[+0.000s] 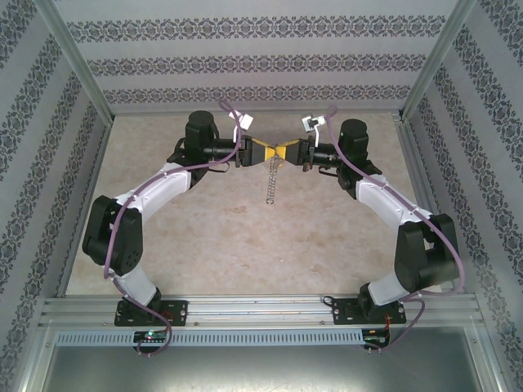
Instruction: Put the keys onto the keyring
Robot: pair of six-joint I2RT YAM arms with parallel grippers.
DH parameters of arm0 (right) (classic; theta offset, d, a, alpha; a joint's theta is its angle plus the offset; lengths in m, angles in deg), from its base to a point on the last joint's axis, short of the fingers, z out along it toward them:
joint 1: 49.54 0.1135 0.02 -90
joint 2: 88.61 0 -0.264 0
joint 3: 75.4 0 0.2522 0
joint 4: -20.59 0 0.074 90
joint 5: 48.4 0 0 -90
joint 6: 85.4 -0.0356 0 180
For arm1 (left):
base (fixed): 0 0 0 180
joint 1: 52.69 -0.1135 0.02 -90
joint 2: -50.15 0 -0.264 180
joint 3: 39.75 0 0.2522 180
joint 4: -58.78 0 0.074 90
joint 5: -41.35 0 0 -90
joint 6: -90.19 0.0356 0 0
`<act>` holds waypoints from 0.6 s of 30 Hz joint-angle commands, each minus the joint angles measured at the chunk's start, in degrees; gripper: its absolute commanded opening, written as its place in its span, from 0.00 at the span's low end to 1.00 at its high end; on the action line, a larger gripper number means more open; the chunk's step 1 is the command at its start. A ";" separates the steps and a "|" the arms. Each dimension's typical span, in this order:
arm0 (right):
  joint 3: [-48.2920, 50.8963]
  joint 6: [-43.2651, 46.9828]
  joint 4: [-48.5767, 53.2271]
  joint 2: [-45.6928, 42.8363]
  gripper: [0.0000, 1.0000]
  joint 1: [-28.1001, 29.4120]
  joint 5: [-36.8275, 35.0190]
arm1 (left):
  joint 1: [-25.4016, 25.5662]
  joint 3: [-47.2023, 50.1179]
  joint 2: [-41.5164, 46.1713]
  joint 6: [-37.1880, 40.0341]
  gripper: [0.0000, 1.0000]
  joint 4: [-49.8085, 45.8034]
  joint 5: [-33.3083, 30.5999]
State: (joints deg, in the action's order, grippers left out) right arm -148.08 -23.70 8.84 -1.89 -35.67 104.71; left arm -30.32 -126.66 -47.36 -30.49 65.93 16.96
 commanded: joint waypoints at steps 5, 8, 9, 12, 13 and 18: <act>-1.86 0.44 -3.13 0.36 0.00 -0.17 0.62 | 0.92 -1.32 -0.33 -0.77 0.31 2.99 2.37; -1.87 0.41 -3.11 0.56 0.00 -0.29 0.36 | 0.97 -0.71 -0.06 -0.88 0.26 3.67 2.66; -1.90 0.43 -3.25 0.66 0.00 -0.25 0.35 | 1.01 -0.60 0.02 -0.96 0.24 3.94 2.69; -1.91 0.16 -3.46 0.74 0.00 -0.29 0.36 | 1.11 -0.34 0.04 -1.32 0.14 4.68 2.73; -1.91 0.04 -3.42 0.80 0.00 -0.28 0.51 | 1.18 -0.33 0.02 -1.32 0.10 4.79 2.69; -1.73 -0.63 -3.66 0.23 0.00 -0.41 0.65 | 1.47 0.06 0.03 -1.87 0.00 6.21 1.46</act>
State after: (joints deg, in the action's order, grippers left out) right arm -148.41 -23.92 7.50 -1.87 -35.69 105.79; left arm -30.19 -126.61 -47.54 -32.10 67.09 16.65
